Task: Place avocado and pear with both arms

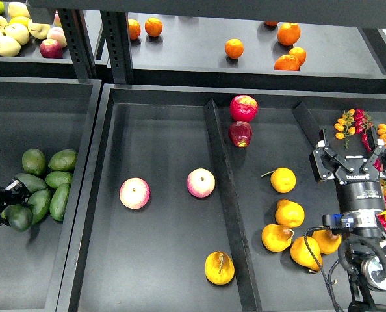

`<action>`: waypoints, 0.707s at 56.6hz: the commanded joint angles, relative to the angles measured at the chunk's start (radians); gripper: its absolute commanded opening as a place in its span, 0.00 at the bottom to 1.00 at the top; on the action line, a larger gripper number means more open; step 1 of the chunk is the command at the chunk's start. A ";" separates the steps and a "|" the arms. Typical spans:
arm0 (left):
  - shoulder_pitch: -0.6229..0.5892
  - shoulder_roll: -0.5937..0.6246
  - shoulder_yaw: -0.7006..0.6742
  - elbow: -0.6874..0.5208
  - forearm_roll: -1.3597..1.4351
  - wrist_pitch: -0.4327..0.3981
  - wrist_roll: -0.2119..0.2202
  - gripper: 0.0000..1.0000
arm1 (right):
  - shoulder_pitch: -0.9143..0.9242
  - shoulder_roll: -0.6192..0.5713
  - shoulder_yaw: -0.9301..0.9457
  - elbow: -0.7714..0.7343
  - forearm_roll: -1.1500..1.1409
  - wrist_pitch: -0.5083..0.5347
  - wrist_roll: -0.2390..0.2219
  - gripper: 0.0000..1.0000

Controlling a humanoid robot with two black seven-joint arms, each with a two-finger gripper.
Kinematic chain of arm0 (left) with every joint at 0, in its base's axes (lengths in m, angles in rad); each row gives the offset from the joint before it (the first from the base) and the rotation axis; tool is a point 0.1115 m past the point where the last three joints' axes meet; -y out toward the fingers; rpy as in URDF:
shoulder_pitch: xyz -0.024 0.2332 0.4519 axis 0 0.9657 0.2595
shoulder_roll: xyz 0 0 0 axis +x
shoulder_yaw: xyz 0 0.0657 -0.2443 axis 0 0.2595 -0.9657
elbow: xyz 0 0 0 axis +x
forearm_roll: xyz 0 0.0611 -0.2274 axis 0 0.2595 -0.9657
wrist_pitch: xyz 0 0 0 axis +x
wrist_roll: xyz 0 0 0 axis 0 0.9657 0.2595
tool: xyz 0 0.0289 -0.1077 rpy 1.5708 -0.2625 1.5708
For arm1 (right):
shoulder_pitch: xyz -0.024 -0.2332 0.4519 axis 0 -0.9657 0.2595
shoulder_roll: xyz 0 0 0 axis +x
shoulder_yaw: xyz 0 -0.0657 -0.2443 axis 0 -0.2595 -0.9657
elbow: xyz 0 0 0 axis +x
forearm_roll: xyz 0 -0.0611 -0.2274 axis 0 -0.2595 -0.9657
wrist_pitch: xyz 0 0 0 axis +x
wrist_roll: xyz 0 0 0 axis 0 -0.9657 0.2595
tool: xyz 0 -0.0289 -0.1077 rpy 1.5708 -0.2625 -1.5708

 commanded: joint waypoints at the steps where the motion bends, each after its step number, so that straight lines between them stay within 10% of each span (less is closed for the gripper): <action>1: 0.000 -0.005 0.000 0.000 0.000 0.000 0.000 0.44 | 0.000 0.000 0.000 0.004 0.000 0.001 0.001 1.00; 40: 0.000 -0.014 0.000 -0.001 0.000 0.000 0.000 0.72 | 0.000 0.000 0.000 0.005 0.000 0.001 -0.001 1.00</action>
